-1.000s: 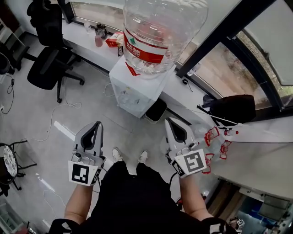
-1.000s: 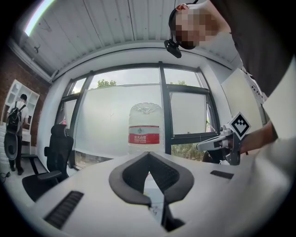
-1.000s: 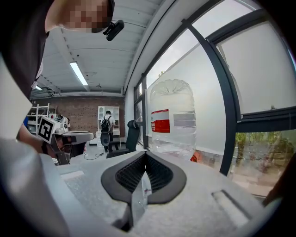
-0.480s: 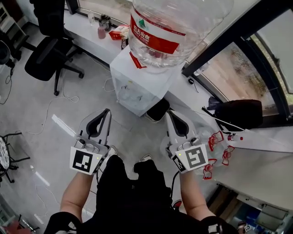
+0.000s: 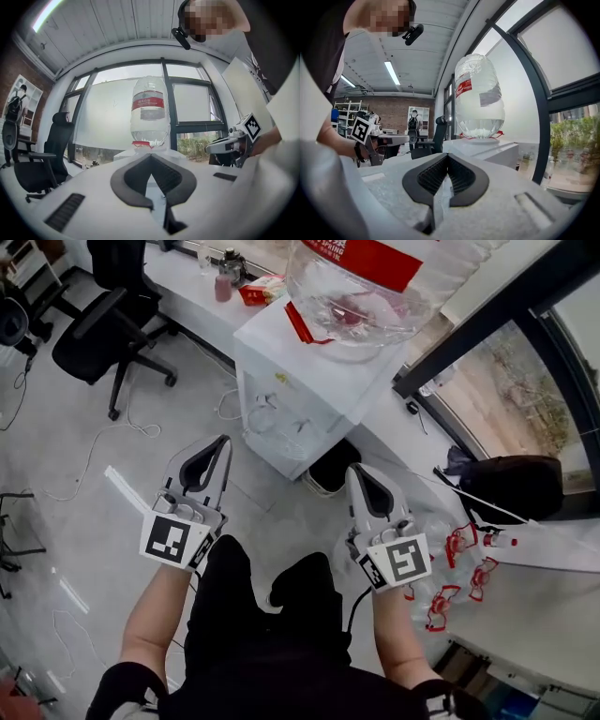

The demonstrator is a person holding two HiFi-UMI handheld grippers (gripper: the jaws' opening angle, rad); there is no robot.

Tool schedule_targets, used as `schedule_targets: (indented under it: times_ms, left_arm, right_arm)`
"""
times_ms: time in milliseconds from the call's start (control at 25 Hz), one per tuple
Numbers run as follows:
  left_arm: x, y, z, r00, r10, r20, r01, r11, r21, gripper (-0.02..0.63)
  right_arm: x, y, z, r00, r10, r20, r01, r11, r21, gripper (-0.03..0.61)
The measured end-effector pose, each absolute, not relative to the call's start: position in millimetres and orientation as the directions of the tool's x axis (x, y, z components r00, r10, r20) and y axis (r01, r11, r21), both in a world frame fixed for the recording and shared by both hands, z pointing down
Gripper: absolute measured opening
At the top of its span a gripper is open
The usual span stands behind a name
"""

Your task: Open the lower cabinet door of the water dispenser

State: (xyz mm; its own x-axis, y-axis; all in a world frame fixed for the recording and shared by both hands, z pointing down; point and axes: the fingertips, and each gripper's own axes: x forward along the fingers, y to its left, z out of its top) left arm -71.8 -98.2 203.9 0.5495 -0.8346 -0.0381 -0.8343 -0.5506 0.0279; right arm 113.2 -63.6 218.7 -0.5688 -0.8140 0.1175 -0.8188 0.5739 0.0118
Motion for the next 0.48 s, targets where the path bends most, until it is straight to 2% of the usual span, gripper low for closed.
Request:
schedule_targets:
  times_ms: [480]
  left_arm:
    - [-52.4, -120.8, 308.2, 0.572, -0.816, -0.079, -0.819, -0.574, -0.003, 0.008]
  right_arm:
    - [115.3, -89.0, 333.9, -0.597, -0.799, 0.079, -0.800, 0.600, 0.027, 0.005]
